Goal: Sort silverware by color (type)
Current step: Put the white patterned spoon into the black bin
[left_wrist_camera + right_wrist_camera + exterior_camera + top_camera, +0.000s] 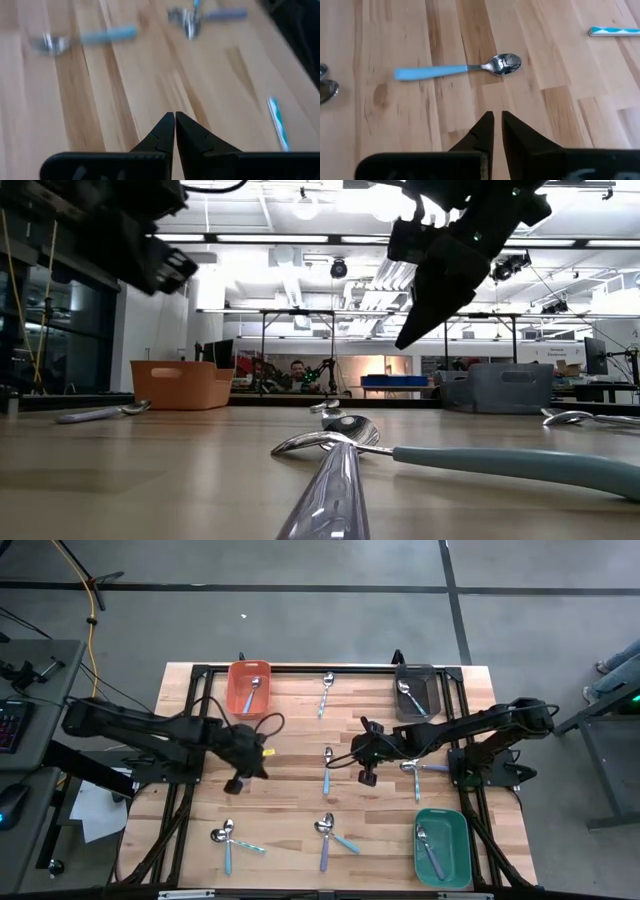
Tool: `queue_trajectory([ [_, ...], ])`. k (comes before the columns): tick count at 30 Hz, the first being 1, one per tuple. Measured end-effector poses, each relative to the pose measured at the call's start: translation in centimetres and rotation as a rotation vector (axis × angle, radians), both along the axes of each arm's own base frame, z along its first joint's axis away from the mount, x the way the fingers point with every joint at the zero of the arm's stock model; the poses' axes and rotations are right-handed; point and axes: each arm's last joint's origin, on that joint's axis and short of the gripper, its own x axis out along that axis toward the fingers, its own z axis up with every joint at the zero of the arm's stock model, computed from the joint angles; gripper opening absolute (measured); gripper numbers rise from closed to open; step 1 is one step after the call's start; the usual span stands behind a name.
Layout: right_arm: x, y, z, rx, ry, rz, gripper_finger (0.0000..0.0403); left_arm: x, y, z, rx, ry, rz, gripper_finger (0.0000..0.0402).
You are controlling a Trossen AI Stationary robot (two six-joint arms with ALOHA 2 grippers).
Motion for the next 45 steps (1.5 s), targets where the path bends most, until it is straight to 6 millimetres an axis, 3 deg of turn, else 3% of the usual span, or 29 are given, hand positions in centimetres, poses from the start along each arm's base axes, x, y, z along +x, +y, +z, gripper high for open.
queue_trajectory([
  [8,0.0,0.1,0.0,-0.024,-0.003,-0.001,0.0019,-2.0,-3.2,1.6,-0.034,0.249,0.07,0.0007],
  [15,0.0,0.2,0.0,-0.013,-0.007,-0.026,0.0019,-3.3,-7.2,1.4,-0.035,0.382,0.079,0.0031],
  [25,0.0,1.1,0.1,-0.013,-0.018,-0.019,0.0019,-2.3,-13.2,-1.1,0.094,0.511,0.101,0.0115],
  [34,-0.1,2.5,0.1,0.013,-0.041,-0.022,0.0019,-1.2,-17.5,-3.9,0.131,0.576,0.089,0.0134],
  [45,-0.2,4.1,0.3,0.012,-0.067,-0.005,0.0019,-0.3,-19.2,-7.4,0.169,0.578,0.115,0.0134],
])
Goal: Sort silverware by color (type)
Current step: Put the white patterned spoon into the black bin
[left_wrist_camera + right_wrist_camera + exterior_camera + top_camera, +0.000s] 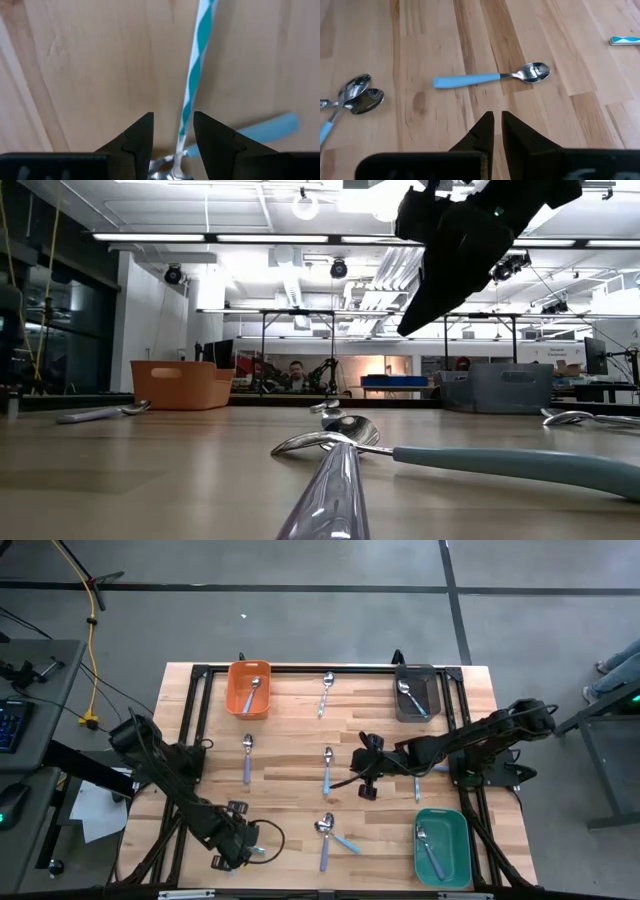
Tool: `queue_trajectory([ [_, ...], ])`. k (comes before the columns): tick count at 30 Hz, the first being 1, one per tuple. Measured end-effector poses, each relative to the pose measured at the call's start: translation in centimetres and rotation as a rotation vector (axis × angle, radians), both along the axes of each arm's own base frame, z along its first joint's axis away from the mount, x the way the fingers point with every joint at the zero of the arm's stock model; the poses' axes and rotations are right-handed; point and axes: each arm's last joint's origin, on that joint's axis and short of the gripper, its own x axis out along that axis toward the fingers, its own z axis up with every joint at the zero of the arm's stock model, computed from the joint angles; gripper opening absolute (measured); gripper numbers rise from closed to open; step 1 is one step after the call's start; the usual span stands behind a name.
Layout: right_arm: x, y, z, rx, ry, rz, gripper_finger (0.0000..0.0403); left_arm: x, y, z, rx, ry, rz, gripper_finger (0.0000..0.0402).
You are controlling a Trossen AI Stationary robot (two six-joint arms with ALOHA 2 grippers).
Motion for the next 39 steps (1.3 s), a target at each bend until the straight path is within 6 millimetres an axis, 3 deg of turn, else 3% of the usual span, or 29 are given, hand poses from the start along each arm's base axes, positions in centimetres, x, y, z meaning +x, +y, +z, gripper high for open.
queue_trajectory([
  [8,-0.1,0.3,0.0,-0.004,0.0,0.009,0.0019,0.1,-0.2,-1.1,0.026,0.026,-0.002,0.0123],
  [16,0.0,0.3,0.0,-0.007,-0.001,0.008,0.0019,0.0,-0.2,-1.1,0.016,0.045,-0.04,0.0016],
  [23,0.0,0.3,0.0,-0.007,-0.002,0.008,0.0019,-0.4,0.2,0.3,-0.009,0.043,-0.079,0.0008],
  [31,0.0,0.2,0.0,-0.025,-0.008,-0.002,0.0019,-0.1,3.0,4.7,-0.073,-0.065,-0.027,0.0006],
  [35,0.0,0.1,0.1,-0.079,-0.021,-0.018,0.0019,1.0,5.5,6.8,-0.133,-0.156,0.004,0.0005],
  [39,0.3,0.2,0.5,-0.153,-0.066,-0.01,0.0019,2.1,8.6,7.6,-0.239,-0.233,0.034,0.0005],
])
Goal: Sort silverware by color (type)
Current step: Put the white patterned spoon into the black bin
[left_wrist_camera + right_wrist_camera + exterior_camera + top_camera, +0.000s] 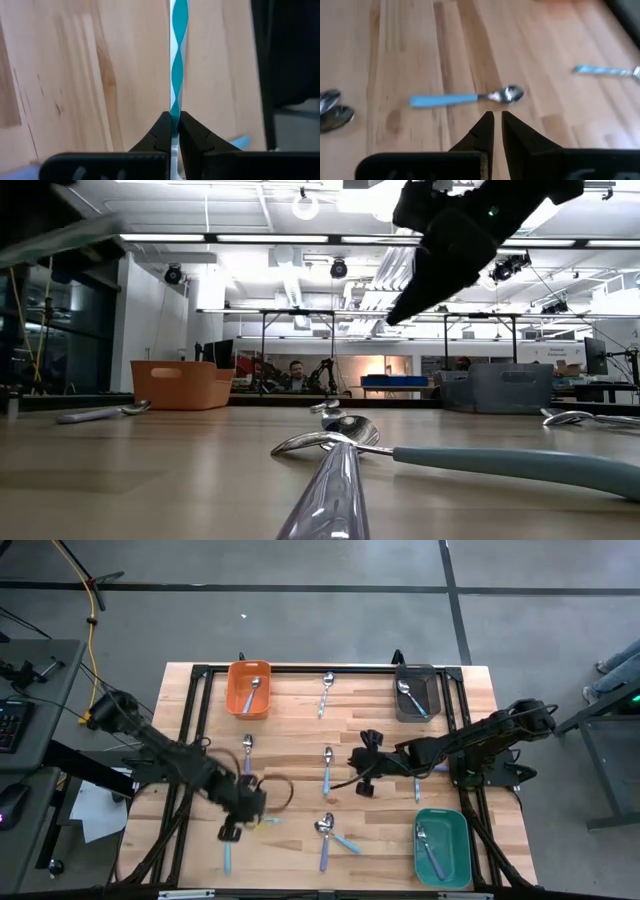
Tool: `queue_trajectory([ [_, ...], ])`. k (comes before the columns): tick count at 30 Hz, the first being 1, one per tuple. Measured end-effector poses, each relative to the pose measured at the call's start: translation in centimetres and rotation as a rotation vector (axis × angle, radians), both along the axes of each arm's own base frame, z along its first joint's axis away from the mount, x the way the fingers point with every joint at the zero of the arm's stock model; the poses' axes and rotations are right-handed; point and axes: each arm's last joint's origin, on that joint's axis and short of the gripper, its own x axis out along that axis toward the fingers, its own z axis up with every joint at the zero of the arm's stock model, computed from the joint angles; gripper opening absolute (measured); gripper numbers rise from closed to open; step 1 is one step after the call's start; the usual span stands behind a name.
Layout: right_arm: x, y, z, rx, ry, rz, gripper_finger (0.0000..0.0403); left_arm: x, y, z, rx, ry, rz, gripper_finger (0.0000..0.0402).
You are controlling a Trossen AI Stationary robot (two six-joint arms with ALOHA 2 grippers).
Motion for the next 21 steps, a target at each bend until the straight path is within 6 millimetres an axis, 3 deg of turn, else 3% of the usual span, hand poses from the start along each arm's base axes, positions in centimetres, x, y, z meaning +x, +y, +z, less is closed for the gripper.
queue_trajectory([
  [9,0.7,2.3,1.3,-0.271,-0.14,0.11,0.0019,2.4,6.8,-0.6,-0.222,-0.157,0.071,0.0004],
  [21,3.4,4.9,-1.2,-0.611,-0.104,0.096,0.0023,3.5,13.5,-2.7,-0.364,-0.342,0.322,0.0004],
])
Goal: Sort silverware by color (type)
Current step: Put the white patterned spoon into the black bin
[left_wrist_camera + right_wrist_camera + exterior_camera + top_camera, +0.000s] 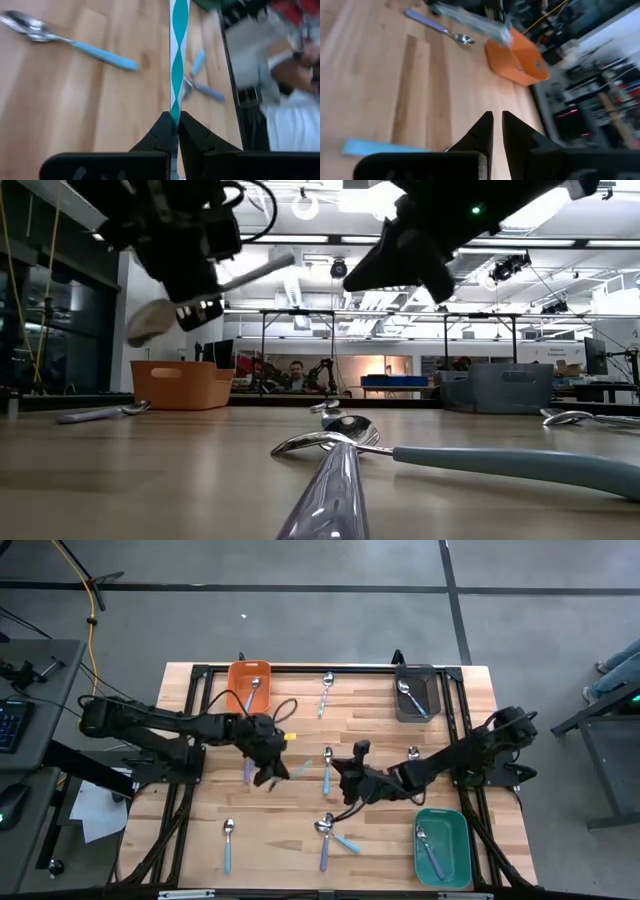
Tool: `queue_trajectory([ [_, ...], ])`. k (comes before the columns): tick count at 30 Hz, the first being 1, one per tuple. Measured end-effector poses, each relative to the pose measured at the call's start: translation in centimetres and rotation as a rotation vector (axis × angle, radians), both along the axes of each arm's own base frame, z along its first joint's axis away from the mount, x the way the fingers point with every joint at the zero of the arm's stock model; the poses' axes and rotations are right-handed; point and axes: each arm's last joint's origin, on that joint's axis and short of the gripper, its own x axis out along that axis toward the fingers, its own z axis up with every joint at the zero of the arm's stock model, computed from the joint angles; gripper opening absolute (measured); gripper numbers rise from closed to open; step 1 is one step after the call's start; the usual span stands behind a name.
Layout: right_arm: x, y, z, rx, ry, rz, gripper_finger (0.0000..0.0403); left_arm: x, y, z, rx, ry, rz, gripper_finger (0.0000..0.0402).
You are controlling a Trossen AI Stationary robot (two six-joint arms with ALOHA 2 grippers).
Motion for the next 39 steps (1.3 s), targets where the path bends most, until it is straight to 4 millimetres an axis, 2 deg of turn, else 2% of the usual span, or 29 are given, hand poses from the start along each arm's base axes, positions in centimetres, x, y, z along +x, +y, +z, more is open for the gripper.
queue_trajectory([
  [6,2.9,1.4,-0.7,-0.236,0.098,-0.026,0.0072,0.0,2.6,-0.6,-0.048,0.039,0.206,0.0004],
  [11,5.7,2.1,-2.1,-0.489,0.248,-0.062,0.0122,0.3,3.7,-0.9,-0.07,0.041,0.259,0.0004],
  [15,7.6,2.0,-3.2,-0.603,0.346,-0.057,0.0136,0.5,4.1,-1.4,-0.074,0.053,0.269,0.0004],
  [23,10.0,0.0,-2.0,-0.634,0.371,-0.08,0.0138,1.1,4.1,-2.4,-0.073,0.063,0.246,0.0004],
  [32,10.9,-2.5,-1.8,-0.581,0.385,-0.029,0.0135,1.5,4.2,-2.6,-0.074,0.036,0.217,0.0005],
  [35,11.0,-2.7,-1.8,-0.575,0.386,-0.018,0.0115,1.4,4.2,-2.6,-0.071,0.035,0.215,0.0006],
  [39,11.0,-2.7,-2.0,-0.554,0.383,-0.003,0.0055,1.4,4.3,-2.6,-0.063,0.025,0.204,0.0007],
])
